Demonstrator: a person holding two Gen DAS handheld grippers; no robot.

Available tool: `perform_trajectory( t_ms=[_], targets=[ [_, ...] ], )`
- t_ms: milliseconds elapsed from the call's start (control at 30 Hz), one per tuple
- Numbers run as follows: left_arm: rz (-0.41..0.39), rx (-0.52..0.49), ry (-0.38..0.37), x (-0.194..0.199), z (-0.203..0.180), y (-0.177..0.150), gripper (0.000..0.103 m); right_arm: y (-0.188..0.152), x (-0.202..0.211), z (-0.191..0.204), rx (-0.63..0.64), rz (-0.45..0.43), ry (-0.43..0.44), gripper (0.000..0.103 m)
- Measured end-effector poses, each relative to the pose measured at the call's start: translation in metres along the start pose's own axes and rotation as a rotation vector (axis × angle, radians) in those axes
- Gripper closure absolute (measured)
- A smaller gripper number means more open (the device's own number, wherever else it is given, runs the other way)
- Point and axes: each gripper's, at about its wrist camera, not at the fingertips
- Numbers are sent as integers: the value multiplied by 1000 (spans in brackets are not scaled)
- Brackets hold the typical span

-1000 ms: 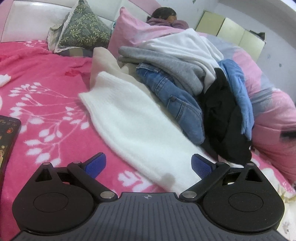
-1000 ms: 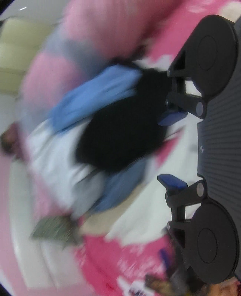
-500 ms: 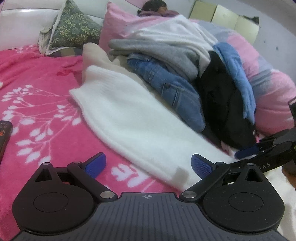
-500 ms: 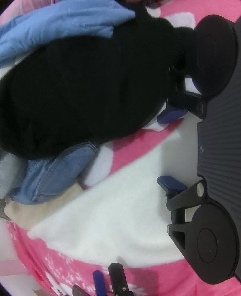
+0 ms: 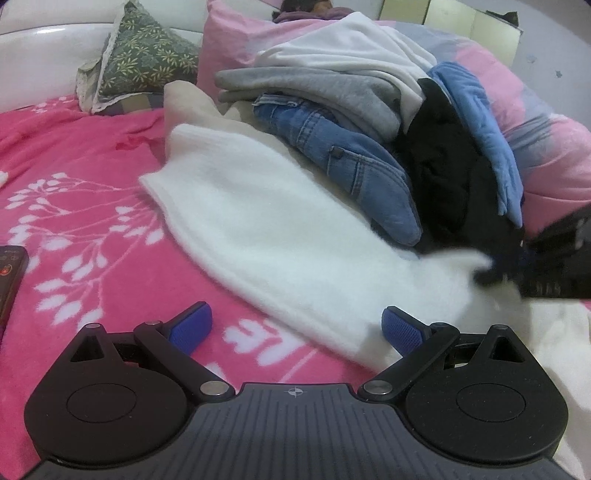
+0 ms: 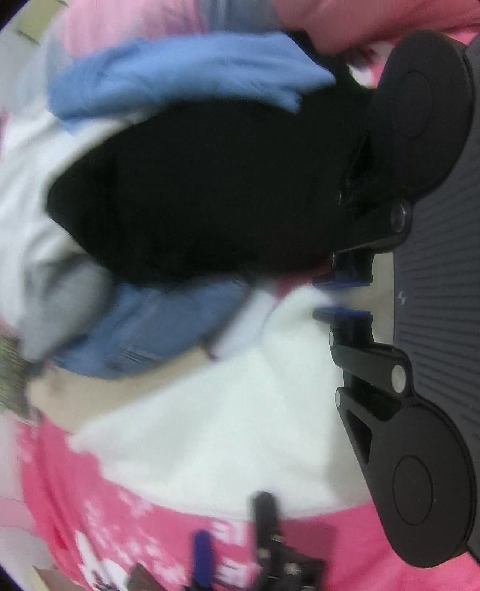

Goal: Fold clothes

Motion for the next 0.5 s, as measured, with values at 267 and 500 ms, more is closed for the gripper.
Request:
perform_trajectory(
  t_ms=[267,500],
  targets=[
    [3,-12,19,-1,-3,0,4,-8,-58,6,-137,-87,-73,92],
    [-38,6,9,7,0,2,4,-35,8,-46,-402,-194,13,88]
  ],
)
Point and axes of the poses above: each gripper's, at about its wrist camera, not at the fingertips, and x roughly against the way its jaws point, z to its left, y to its top, and after that the axes turned 12 degrees about z, right-handed
